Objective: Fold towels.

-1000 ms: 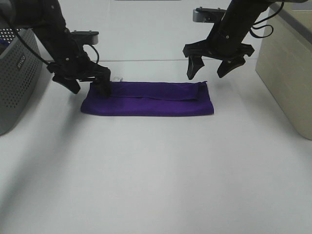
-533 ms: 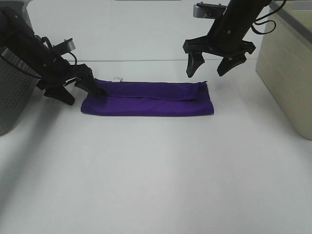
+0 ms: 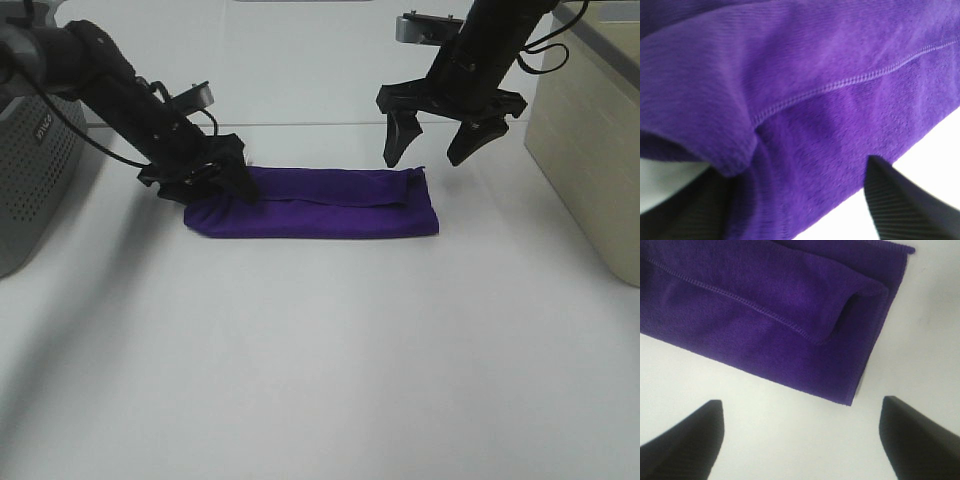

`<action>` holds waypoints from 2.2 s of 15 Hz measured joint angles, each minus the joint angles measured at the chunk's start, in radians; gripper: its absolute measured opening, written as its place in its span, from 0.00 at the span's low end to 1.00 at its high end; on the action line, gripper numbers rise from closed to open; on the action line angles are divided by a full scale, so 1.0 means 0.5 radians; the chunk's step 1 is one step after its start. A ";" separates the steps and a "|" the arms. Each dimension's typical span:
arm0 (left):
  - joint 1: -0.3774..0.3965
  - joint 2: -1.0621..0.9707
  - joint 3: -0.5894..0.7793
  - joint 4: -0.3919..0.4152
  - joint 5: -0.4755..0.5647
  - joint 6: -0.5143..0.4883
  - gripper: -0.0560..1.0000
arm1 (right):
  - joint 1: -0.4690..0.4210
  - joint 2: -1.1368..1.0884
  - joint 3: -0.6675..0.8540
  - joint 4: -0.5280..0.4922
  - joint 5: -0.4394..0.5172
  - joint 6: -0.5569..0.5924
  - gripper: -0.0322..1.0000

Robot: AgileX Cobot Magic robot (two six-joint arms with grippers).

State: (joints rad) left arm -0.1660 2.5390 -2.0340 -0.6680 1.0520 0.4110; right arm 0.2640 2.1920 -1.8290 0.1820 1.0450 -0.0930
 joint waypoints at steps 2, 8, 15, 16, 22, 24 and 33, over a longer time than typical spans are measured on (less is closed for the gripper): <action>-0.062 0.060 -0.102 0.160 0.020 -0.082 0.23 | 0.000 0.000 0.000 0.000 0.070 0.000 0.83; -0.078 0.042 -0.450 0.284 0.302 -0.106 0.09 | 0.000 -0.010 -0.016 0.000 0.268 0.000 0.83; -0.430 0.070 -0.768 0.246 0.300 -0.030 0.09 | 0.000 -0.344 -0.024 0.000 0.306 0.000 0.83; -0.462 0.104 -0.768 0.224 0.266 -0.046 0.09 | 0.000 -0.390 -0.024 0.000 0.310 0.000 0.83; -0.696 0.200 -0.768 -0.136 -0.302 -0.074 0.70 | 0.000 -0.666 -0.024 0.008 0.342 0.000 0.83; -0.722 0.200 -0.768 -0.186 -0.324 -0.066 0.74 | 0.000 -0.714 -0.024 0.010 0.344 0.000 0.83; -0.490 -0.174 -0.778 0.606 0.280 -0.242 0.76 | 0.000 -1.168 0.204 -0.036 0.346 0.142 0.83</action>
State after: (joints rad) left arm -0.4110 2.4520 -2.4230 -0.3650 1.1920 0.2900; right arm 0.2640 1.6080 -1.7270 0.1640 1.2180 -0.0220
